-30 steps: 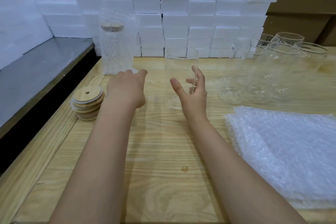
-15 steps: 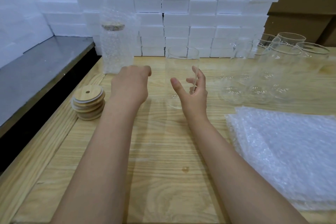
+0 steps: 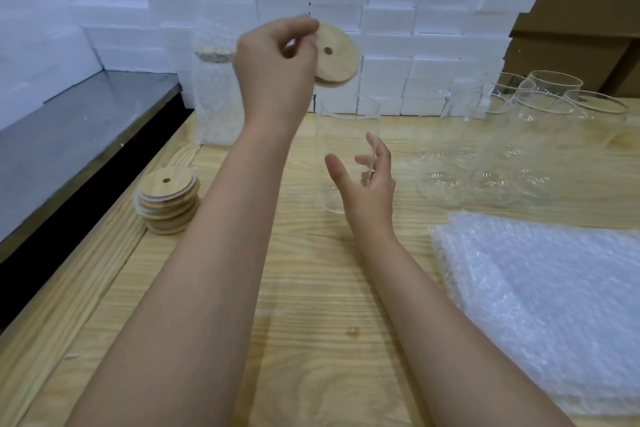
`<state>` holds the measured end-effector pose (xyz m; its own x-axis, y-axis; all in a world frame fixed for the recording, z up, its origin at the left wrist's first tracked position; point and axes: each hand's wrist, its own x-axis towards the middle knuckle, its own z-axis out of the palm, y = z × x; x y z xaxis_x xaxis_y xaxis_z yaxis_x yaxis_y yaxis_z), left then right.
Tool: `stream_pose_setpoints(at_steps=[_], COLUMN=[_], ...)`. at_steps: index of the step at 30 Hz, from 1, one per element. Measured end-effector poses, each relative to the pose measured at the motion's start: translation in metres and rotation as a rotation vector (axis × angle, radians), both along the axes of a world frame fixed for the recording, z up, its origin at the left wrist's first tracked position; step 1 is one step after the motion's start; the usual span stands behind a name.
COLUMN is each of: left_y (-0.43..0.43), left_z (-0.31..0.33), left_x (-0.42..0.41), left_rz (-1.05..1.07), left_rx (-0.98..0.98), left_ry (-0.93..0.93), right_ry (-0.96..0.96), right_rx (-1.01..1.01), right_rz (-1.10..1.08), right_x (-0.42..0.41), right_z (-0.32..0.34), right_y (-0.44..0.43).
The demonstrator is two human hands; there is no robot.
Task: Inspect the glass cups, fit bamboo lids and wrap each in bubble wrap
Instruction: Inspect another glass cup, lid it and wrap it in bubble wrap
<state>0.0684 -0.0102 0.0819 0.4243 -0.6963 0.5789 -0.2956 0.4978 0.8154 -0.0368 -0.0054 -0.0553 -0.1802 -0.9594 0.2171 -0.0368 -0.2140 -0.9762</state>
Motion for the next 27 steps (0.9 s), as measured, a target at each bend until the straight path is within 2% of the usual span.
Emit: stream_pose_setpoints(at_steps=[4, 6, 10, 14, 18, 24, 27], left_y=[-0.006, -0.007, -0.012, -0.012, -0.013, -0.01, -0.01], left_z=[-0.011, -0.017, -0.02, -0.025, -0.033, -0.051, -0.053], left_x=[-0.012, -0.012, -0.009, -0.01, -0.009, -0.014, -0.016], left_rz=[-0.047, -0.044, -0.035, -0.116, -0.188, -0.246, -0.249], left_rx=[0.058, 0.086, 0.173, 0.247, 0.233, 0.185, 0.171], left_ry=[-0.218, -0.257, -0.22, -0.182, -0.182, -0.008, 0.013], right_ry=[-0.019, -0.02, -0.012, -0.021, -0.019, 0.014, 0.037], right_rx=[-0.002, 0.001, -0.007, -0.011, -0.023, -0.046, -0.045], right_rz=[0.008, 0.004, -0.002, 0.0, 0.001, -0.014, -0.026], right_x=[0.001, 0.002, 0.003, 0.003, 0.003, 0.002, 0.002], right_z=[0.002, 0.002, 0.002, 0.003, 0.002, -0.001, -0.001], right_y=[0.001, 0.001, 0.0, 0.0, 0.0, -0.003, -0.004])
